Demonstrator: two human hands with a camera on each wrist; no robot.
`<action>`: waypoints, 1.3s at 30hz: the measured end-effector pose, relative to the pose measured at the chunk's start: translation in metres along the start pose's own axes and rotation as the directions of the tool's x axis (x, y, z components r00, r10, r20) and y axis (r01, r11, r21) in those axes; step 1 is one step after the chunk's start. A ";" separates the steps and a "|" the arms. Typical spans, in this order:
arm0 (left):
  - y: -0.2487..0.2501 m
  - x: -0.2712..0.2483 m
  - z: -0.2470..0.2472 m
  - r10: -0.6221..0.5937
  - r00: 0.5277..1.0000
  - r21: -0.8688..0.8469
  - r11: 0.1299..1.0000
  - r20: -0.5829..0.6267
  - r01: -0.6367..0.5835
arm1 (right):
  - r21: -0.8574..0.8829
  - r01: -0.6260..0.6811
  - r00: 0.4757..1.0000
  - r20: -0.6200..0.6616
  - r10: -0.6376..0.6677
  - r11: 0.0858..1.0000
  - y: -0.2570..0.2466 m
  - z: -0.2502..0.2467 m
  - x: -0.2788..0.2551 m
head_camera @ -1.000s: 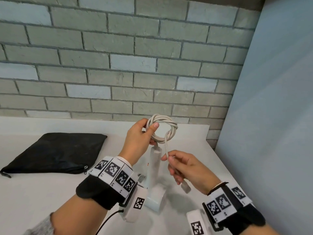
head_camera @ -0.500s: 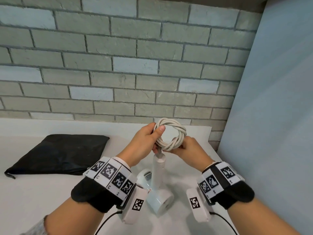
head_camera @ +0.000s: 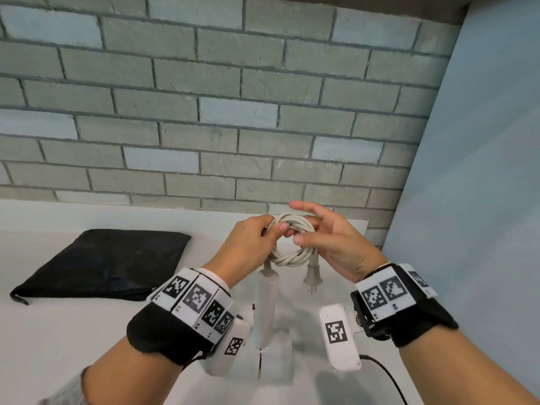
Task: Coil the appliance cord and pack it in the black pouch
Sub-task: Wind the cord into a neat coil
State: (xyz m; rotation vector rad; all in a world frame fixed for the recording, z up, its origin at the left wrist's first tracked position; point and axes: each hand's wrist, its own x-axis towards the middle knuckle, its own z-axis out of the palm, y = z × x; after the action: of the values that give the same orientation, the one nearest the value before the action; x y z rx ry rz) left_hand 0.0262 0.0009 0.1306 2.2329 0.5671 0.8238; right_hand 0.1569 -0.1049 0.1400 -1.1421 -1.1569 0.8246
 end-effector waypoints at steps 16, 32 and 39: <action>0.002 -0.006 0.015 -0.084 0.988 -0.580 0.802 0.126 0.142 | -0.663 0.242 0.886 -0.147 -0.440 0.709 0.018 -0.006 -0.009; 0.008 -0.006 0.027 -0.076 0.997 -0.467 0.881 0.006 0.070 | -0.996 0.083 0.720 0.053 -0.692 0.010 0.025 0.016 -0.001; -0.005 -0.002 0.031 -0.010 0.996 -0.415 0.909 -0.090 -0.029 | -0.987 -0.012 0.782 -0.110 -0.613 0.162 0.033 0.032 0.003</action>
State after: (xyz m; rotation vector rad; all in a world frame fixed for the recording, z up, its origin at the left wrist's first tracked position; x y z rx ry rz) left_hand 0.0458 -0.0105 0.1088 1.8153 0.3778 0.9559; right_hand 0.1290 -0.0860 0.1095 -1.8667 -1.3714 -0.7942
